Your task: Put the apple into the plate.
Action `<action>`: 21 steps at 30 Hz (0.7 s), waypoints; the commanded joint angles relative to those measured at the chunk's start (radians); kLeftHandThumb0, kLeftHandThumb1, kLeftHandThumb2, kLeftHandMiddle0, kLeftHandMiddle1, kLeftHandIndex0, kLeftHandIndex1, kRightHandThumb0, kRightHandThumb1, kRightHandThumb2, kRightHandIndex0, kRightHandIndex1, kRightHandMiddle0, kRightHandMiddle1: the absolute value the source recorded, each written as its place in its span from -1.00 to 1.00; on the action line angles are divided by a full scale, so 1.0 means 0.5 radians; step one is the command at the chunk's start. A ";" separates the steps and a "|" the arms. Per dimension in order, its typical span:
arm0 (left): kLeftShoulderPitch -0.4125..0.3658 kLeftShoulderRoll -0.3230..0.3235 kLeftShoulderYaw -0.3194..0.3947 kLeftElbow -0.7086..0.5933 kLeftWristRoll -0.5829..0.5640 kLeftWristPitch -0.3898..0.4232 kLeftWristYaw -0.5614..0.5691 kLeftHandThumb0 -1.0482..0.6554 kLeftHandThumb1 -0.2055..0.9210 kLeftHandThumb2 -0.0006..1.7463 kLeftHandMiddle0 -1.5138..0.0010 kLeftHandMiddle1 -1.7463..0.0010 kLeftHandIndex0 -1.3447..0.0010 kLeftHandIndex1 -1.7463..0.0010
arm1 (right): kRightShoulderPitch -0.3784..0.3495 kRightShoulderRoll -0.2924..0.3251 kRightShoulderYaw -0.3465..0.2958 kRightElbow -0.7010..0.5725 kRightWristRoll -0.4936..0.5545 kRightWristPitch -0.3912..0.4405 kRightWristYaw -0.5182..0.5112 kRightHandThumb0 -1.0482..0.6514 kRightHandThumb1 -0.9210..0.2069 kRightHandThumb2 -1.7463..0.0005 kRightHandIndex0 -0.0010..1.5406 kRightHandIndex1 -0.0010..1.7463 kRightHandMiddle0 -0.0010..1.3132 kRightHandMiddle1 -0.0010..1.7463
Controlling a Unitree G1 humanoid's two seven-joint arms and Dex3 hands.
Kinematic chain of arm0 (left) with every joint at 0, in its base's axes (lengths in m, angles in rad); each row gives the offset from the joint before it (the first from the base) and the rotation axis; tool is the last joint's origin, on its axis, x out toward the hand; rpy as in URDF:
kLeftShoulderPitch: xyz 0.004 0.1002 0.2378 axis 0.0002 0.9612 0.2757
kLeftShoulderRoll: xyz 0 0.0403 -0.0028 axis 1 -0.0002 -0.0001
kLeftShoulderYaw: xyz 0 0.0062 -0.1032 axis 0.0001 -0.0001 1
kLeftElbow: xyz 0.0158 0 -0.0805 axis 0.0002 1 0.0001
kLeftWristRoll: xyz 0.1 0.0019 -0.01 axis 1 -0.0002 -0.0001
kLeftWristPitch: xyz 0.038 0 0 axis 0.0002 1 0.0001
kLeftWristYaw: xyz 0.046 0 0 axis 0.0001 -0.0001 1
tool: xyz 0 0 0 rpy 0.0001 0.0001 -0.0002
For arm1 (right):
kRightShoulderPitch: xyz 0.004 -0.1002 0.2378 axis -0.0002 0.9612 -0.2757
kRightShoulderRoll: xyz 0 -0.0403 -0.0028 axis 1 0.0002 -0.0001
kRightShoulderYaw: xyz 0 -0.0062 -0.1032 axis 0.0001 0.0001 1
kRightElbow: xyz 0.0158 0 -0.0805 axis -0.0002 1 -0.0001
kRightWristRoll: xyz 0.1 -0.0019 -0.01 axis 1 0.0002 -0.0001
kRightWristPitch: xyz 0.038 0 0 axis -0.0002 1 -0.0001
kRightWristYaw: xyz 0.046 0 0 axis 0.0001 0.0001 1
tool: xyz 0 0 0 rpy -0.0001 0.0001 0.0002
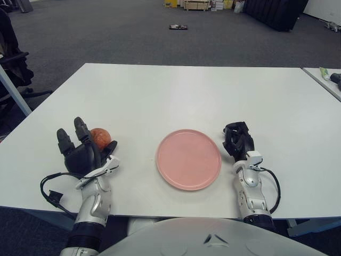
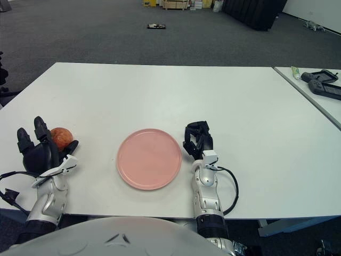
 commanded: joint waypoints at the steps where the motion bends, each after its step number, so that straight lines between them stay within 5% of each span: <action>1: -0.064 0.035 -0.025 0.056 -0.021 -0.044 0.018 -1.00 1.00 -0.55 1.00 1.00 1.00 1.00 | 0.021 0.004 -0.009 0.022 0.004 0.036 -0.010 -0.19 -0.83 0.24 -0.35 0.43 -0.63 1.00; 21: -0.261 0.200 -0.115 0.322 -0.016 -0.324 0.243 -1.00 1.00 -0.51 1.00 1.00 0.99 1.00 | 0.012 -0.008 -0.008 0.037 -0.013 0.043 -0.015 -0.19 -0.82 0.23 -0.36 0.45 -0.62 1.00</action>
